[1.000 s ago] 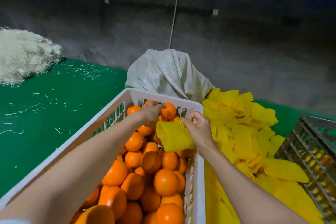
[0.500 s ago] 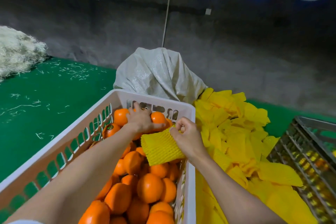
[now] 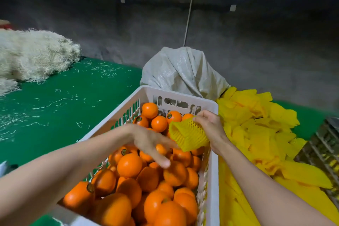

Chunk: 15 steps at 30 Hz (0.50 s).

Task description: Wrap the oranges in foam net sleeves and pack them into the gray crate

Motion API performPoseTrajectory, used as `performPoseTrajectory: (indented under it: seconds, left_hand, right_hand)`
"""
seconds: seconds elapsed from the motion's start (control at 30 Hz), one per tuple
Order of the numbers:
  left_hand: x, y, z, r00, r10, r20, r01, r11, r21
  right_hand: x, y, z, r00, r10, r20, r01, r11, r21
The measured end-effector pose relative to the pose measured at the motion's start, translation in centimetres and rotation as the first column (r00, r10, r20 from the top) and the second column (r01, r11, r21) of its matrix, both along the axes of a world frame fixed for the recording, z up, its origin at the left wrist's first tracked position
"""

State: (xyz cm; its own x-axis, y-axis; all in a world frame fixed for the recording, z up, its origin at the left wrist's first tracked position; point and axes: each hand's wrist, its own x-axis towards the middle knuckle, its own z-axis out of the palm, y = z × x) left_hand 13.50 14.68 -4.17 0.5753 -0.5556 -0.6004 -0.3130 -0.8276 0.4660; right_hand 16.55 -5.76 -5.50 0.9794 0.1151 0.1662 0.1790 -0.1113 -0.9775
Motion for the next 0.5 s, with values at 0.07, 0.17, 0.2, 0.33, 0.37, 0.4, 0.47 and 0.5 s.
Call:
performPoseTrajectory:
  seconds: [0.07,0.17,0.2,0.33,0.37,0.4,0.47,0.5]
  left_hand:
    - [2.9,0.5,-0.6,0.904,0.214,0.37,-0.259,0.963,0.074]
    - [6.7,0.1,-2.4,0.577,0.355,0.736,-0.592,0.802,0.077]
    - [7.8,-0.1,-3.2,0.566,0.363,0.74,-0.626,0.774,0.099]
    - [10.7,-0.6,-7.1,0.641,0.244,0.728,-0.608,0.74,0.288]
    - [11.2,-0.7,-8.0,0.627,0.247,0.739,-0.619,0.734,0.28]
    - [11.6,-0.9,-8.7,0.603,0.26,0.755,-0.633,0.731,0.254]
    - [12.1,-1.2,-9.4,0.54,0.298,0.788,-0.656,0.735,0.172]
    - [12.2,-1.3,-9.4,0.52,0.31,0.796,-0.663,0.734,0.147]
  right_hand:
    - [-0.4,0.4,-0.3,0.998,0.022,0.056,-0.017,0.996,-0.09]
    - [-0.3,0.2,-0.6,0.991,0.029,0.128,-0.012,0.99,-0.139]
    - [-0.2,0.0,-0.8,0.99,0.02,0.136,-0.003,0.992,-0.13]
    - [0.3,-0.4,-1.4,0.99,0.053,0.128,-0.027,0.98,-0.198]
    - [0.4,-0.3,-1.6,0.989,0.067,0.128,-0.037,0.974,-0.223]
    - [0.5,-0.3,-1.7,0.988,0.075,0.132,-0.042,0.971,-0.236]
    - [0.7,-0.3,-1.8,0.987,0.069,0.146,-0.031,0.968,-0.247]
    - [0.7,-0.4,-1.8,0.986,0.063,0.154,-0.022,0.967,-0.253]
